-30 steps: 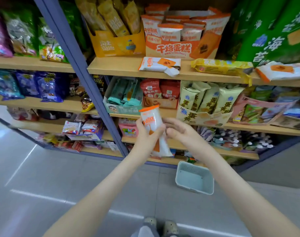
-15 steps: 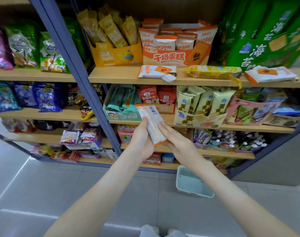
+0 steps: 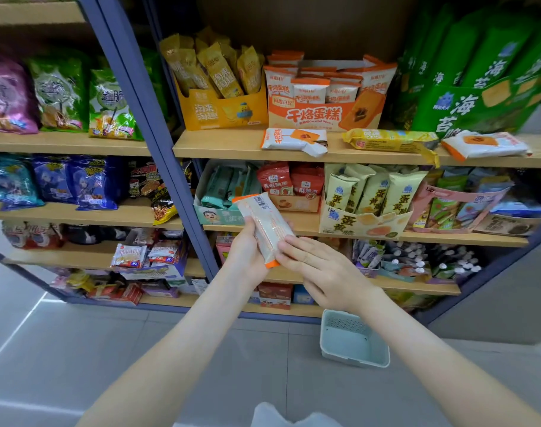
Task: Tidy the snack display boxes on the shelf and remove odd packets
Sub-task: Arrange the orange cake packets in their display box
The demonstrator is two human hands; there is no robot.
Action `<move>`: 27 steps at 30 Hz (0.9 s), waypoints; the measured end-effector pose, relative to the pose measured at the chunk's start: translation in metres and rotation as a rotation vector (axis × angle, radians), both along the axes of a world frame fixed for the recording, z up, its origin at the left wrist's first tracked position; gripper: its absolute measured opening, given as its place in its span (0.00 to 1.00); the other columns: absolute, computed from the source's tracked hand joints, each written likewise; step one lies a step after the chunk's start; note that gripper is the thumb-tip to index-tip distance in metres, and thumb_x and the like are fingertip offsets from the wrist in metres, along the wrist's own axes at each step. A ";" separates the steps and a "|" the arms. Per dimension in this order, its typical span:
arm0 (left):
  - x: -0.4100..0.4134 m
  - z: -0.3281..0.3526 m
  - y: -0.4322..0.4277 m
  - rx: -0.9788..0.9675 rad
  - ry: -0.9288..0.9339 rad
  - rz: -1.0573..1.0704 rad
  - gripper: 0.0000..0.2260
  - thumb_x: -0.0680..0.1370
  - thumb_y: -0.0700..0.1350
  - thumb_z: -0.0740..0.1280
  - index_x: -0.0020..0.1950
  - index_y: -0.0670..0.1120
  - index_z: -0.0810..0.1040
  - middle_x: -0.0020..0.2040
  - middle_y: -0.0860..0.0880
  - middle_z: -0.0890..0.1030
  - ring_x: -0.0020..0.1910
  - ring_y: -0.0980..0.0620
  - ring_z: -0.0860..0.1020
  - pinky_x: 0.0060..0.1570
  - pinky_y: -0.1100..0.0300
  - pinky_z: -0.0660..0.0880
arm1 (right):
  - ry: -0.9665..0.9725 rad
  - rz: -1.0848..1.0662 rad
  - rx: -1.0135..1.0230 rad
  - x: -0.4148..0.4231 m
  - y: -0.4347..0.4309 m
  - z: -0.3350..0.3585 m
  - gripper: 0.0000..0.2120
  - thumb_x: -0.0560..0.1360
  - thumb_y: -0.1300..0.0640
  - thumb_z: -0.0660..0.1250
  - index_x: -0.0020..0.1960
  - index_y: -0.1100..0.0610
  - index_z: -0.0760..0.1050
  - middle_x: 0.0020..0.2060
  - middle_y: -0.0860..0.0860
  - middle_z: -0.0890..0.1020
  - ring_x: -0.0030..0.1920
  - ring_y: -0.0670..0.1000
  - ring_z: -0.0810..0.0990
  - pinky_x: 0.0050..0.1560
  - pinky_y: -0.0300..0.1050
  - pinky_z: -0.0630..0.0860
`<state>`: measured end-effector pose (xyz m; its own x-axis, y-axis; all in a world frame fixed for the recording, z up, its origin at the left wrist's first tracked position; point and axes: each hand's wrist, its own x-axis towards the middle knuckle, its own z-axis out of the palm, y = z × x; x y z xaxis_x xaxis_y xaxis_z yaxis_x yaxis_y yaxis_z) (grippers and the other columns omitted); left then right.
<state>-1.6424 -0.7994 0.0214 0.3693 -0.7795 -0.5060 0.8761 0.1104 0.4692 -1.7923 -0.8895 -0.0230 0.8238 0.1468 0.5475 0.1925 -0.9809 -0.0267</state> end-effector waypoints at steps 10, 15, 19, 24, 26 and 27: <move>-0.001 0.016 0.013 -0.214 -0.503 -0.259 0.16 0.81 0.48 0.61 0.69 0.58 0.71 0.66 0.50 0.78 0.63 0.49 0.78 0.57 0.45 0.77 | -0.018 -0.382 1.042 0.040 0.011 0.060 0.27 0.77 0.54 0.68 0.73 0.48 0.64 0.65 0.47 0.72 0.64 0.42 0.72 0.64 0.42 0.72; 0.012 0.021 0.012 -0.215 -0.570 -0.300 0.17 0.81 0.45 0.61 0.69 0.57 0.71 0.65 0.51 0.79 0.63 0.51 0.78 0.59 0.50 0.77 | 0.010 -0.286 1.380 0.043 0.008 0.065 0.25 0.79 0.61 0.65 0.74 0.47 0.64 0.68 0.45 0.73 0.64 0.38 0.74 0.58 0.34 0.75; 0.023 0.022 0.011 -0.202 -0.649 -0.338 0.23 0.78 0.47 0.63 0.74 0.53 0.67 0.67 0.50 0.77 0.65 0.50 0.76 0.63 0.48 0.74 | -0.011 -0.275 1.457 0.047 0.005 0.067 0.24 0.79 0.65 0.62 0.74 0.52 0.67 0.67 0.45 0.75 0.65 0.40 0.74 0.62 0.38 0.74; 0.043 0.029 0.003 -0.257 -0.861 -0.435 0.25 0.77 0.50 0.64 0.73 0.62 0.61 0.67 0.47 0.76 0.64 0.49 0.77 0.59 0.50 0.77 | -0.108 -0.305 1.478 0.052 0.002 0.078 0.20 0.81 0.64 0.60 0.65 0.44 0.73 0.59 0.42 0.81 0.60 0.43 0.79 0.55 0.40 0.79; 0.054 0.040 -0.008 -0.238 -1.024 -0.450 0.30 0.77 0.49 0.67 0.73 0.64 0.57 0.64 0.48 0.77 0.62 0.50 0.77 0.57 0.50 0.78 | -0.126 -0.310 1.438 0.052 -0.002 0.088 0.19 0.81 0.65 0.58 0.60 0.43 0.76 0.54 0.41 0.83 0.56 0.45 0.82 0.52 0.45 0.81; 0.057 0.049 -0.016 -0.227 -1.126 -0.443 0.29 0.77 0.47 0.69 0.72 0.64 0.59 0.61 0.50 0.78 0.60 0.51 0.78 0.55 0.52 0.79 | -0.128 -0.310 1.383 0.051 -0.004 0.095 0.19 0.81 0.66 0.58 0.59 0.44 0.77 0.53 0.42 0.84 0.55 0.45 0.82 0.54 0.46 0.80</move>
